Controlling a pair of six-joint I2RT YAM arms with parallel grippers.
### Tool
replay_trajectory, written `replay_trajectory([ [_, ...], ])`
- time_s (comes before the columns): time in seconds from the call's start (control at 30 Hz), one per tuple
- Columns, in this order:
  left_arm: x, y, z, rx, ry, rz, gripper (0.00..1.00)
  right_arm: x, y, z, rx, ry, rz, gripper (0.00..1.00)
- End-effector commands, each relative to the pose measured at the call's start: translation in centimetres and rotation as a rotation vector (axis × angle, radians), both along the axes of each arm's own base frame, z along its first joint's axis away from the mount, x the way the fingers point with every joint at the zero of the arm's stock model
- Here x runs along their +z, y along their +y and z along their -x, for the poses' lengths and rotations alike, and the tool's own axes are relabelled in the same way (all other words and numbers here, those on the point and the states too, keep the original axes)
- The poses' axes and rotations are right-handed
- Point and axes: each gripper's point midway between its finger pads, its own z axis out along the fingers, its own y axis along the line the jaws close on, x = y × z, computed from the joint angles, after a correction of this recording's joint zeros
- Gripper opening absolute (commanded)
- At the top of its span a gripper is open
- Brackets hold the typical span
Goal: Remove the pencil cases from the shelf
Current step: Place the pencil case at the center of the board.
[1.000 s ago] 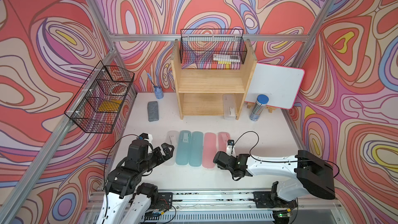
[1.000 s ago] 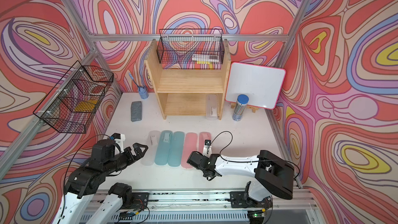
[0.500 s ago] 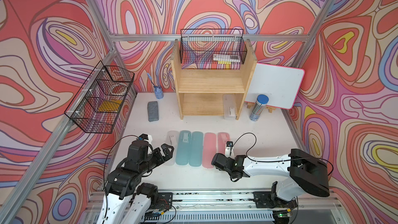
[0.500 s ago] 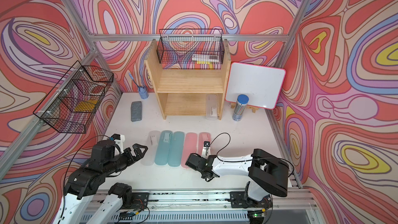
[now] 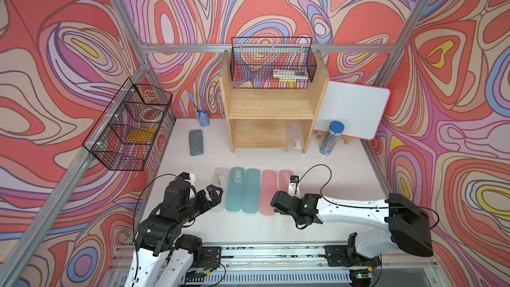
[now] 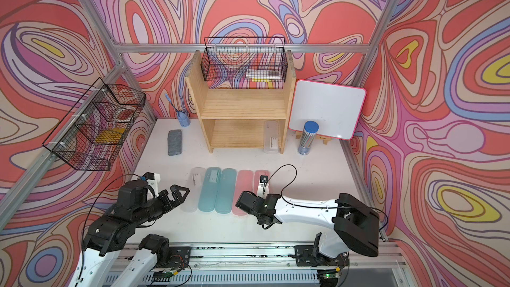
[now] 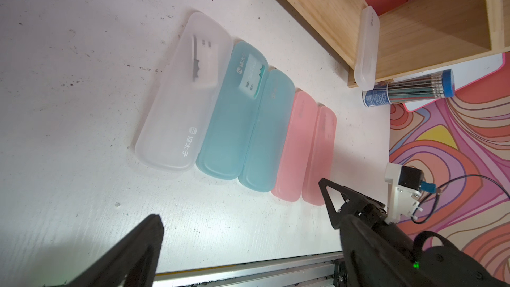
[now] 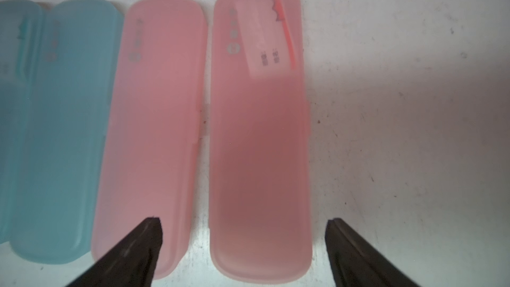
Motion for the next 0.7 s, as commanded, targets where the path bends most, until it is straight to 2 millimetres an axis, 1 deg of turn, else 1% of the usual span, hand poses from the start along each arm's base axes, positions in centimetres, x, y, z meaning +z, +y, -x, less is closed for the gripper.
replay_trajectory([
  [0.0, -0.1, -0.2, -0.3, -0.017, -0.013, -0.005, 0.99, 2.5, -0.3, -1.1, 0.049, -0.04, 0.046, 0.96],
  [0.1, -0.4, -0.3, -0.3, -0.04, 0.01, -0.025, 0.99, 3.4, -0.1, -2.6, 0.094, -0.008, 0.037, 0.96],
  [0.2, -0.8, -0.3, -0.3, -0.061, 0.046, -0.048, 0.99, 4.6, -0.5, -4.8, 0.11, 0.014, 0.032, 0.96],
  [0.27, -0.9, -0.4, -0.4, -0.073, 0.05, -0.05, 0.99, 5.5, -1.0, -6.1, 0.115, 0.014, 0.04, 0.96],
  [0.37, -0.7, -0.5, -0.5, -0.079, 0.042, -0.049, 0.99, 6.3, -1.8, -8.3, 0.113, 0.024, 0.054, 0.96],
  [0.5, -0.7, -0.4, -0.5, -0.07, 0.042, -0.051, 0.99, 7.0, -2.9, -11.1, 0.089, 0.009, 0.094, 0.97],
  [0.67, -0.6, -0.3, -0.6, -0.06, 0.044, -0.05, 0.99, 7.3, -3.8, -14.6, 0.04, -0.003, 0.099, 0.96],
])
